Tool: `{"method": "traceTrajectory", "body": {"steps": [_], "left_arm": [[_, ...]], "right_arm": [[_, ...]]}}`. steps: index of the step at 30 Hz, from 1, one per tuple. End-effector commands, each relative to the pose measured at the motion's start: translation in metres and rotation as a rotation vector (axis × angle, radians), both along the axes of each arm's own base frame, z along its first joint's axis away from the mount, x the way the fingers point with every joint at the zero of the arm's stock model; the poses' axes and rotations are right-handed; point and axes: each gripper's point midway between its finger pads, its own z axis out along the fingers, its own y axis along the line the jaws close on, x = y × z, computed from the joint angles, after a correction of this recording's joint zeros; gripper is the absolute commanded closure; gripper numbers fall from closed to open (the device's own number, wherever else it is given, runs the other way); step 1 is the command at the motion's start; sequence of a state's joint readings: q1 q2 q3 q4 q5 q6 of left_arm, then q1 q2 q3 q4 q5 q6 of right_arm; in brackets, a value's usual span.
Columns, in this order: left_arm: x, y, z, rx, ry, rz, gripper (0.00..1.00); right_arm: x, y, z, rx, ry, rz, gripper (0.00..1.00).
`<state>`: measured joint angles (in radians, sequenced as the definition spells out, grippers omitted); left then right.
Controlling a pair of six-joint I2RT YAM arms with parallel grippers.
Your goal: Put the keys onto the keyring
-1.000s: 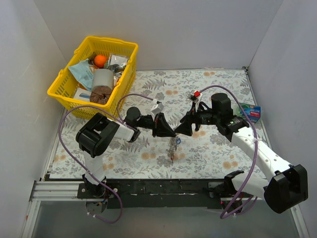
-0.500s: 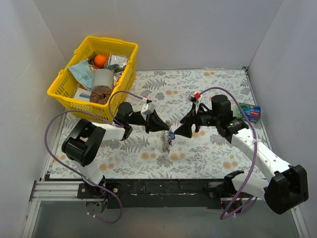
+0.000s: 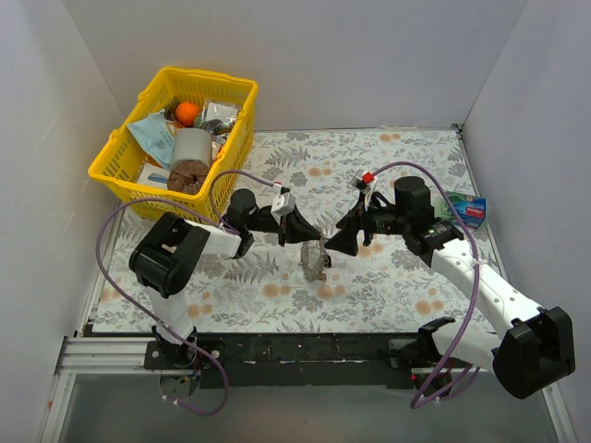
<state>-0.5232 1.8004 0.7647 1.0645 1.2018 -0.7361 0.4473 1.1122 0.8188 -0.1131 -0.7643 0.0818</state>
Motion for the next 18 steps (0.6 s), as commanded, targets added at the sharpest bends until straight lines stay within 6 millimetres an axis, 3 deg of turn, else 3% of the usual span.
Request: {"method": "traceTrajectory", "body": {"steps": [1,7,14,17,18], "left_arm": [[-0.002,-0.012,-0.004,-0.018,0.045,-0.025,0.94],[-0.002,-0.020,-0.010,-0.067,0.111,-0.050,0.93],[-0.012,-0.018,-0.008,-0.138,0.154,-0.097,0.77],[-0.014,-0.016,0.000,-0.161,0.132,-0.082,0.50],[-0.012,-0.016,-0.001,-0.160,0.117,-0.067,0.02]], "right_arm": [[-0.002,-0.002,0.002,0.001,-0.021,-0.008,0.07],[-0.001,-0.004,0.000,-0.010,-0.023,-0.023,0.06],[0.000,-0.006,-0.003,-0.019,-0.019,-0.030,0.06],[0.000,-0.006,-0.002,-0.019,-0.023,-0.030,0.06],[0.000,-0.006,-0.002,-0.018,-0.025,-0.030,0.06]]}}
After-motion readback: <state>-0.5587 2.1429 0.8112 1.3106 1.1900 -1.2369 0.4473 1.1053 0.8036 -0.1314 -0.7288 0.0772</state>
